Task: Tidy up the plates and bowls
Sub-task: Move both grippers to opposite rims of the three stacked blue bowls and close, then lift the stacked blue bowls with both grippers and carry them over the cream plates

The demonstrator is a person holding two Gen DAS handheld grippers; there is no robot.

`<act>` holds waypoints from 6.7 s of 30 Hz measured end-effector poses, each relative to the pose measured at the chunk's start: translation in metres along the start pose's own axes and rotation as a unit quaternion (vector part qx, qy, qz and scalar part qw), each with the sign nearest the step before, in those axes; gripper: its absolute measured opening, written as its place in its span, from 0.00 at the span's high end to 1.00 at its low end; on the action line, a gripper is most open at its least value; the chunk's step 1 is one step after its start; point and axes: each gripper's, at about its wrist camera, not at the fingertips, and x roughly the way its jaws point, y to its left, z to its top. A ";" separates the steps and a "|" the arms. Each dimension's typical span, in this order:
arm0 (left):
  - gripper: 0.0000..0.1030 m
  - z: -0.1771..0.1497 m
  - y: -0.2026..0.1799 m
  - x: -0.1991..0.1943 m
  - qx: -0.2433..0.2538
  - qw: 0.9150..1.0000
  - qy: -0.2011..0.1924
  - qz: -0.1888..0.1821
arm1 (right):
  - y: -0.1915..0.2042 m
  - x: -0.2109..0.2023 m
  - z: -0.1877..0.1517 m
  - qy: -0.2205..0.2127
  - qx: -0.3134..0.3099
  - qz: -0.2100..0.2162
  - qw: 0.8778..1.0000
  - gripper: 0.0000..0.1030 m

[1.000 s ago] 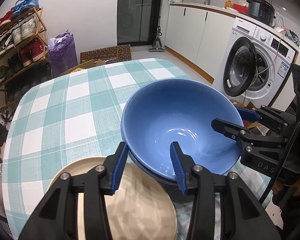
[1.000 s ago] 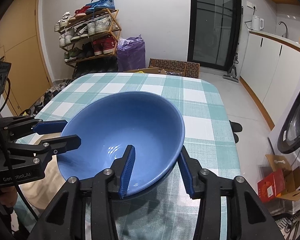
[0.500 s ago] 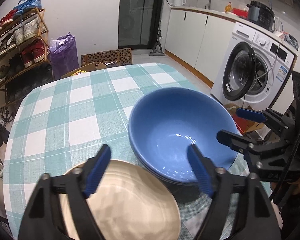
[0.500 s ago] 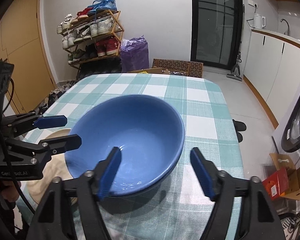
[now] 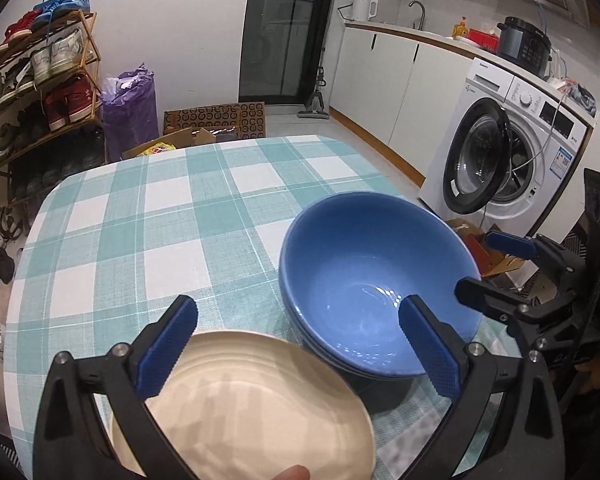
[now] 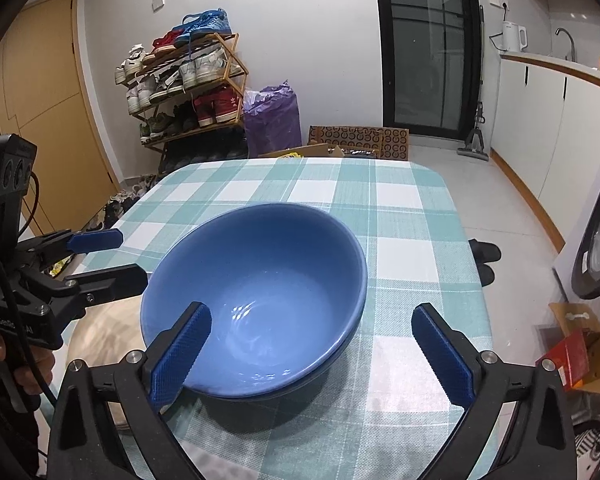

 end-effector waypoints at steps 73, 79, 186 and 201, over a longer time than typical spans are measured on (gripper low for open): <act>0.51 -0.009 -0.009 0.050 -0.013 0.996 0.068 -0.050 | -0.022 0.031 -0.012 0.027 0.109 0.059 0.992 0.49; 0.51 -0.009 -0.010 0.050 -0.014 0.997 0.067 -0.047 | -0.021 0.030 -0.012 0.027 0.109 0.057 0.992 0.49; 0.53 -0.030 0.029 -0.084 -0.064 0.997 -0.033 0.028 | 0.085 -0.050 0.014 -0.027 0.065 0.098 0.993 0.51; 0.53 -0.050 0.064 -0.106 -0.093 0.993 -0.045 0.065 | 0.135 -0.034 0.018 -0.008 0.019 0.131 0.991 0.51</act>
